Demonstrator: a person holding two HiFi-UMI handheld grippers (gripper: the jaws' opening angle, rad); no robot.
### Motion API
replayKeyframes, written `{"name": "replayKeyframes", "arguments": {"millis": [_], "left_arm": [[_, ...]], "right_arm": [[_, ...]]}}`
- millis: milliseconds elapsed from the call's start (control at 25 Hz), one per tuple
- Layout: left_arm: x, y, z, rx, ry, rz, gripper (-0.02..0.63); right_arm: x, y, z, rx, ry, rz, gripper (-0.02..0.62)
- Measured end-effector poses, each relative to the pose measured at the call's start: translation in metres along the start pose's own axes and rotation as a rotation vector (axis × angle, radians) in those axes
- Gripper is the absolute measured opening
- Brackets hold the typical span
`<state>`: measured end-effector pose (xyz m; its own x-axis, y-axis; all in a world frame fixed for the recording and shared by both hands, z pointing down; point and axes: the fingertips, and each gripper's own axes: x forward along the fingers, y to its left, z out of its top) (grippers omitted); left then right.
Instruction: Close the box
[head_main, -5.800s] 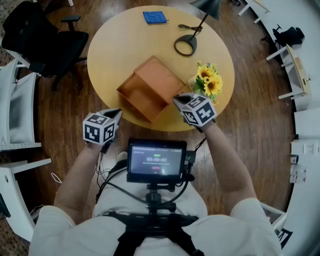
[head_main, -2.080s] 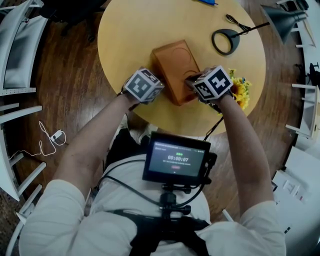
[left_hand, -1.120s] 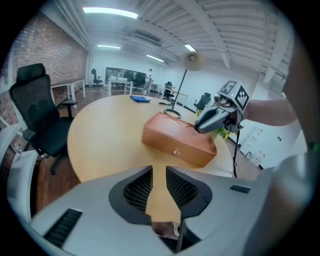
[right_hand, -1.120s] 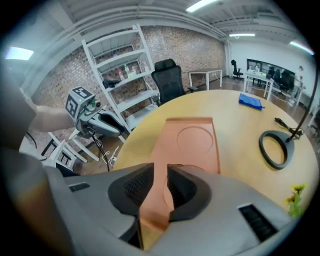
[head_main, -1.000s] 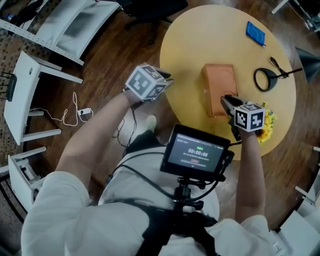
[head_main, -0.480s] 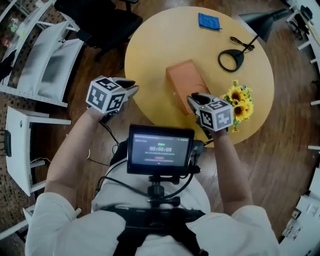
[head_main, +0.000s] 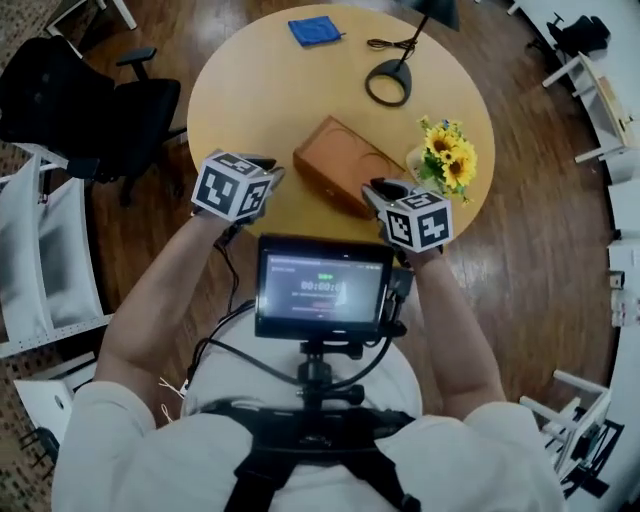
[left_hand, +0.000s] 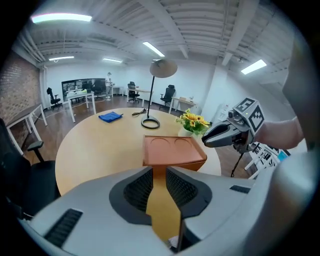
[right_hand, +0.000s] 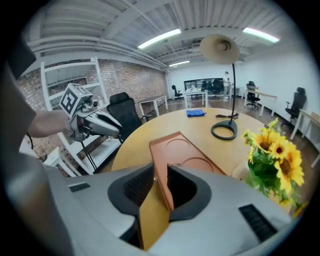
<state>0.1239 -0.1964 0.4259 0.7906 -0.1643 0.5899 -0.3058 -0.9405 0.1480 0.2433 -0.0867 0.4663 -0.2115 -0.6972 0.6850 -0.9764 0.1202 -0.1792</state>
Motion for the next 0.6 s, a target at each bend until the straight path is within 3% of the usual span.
{"name": "replayKeyframes", "arguments": {"millis": [200,440,600], "left_arm": [[-0.001,-0.001,-0.007,0.076,0.036,-0.114,0.086],[0.016,-0.030,-0.017,0.111,0.078,-0.199,0.086],[0.000,-0.048,-0.033,0.134,0.072,-0.233,0.086]], "right_arm": [[-0.009,0.034,-0.007,0.146,-0.059,-0.160,0.089],[-0.023,0.055,-0.049,0.248,-0.027,-0.256,0.089],[-0.040,0.085,-0.057,0.282,-0.057,-0.292,0.089]]}}
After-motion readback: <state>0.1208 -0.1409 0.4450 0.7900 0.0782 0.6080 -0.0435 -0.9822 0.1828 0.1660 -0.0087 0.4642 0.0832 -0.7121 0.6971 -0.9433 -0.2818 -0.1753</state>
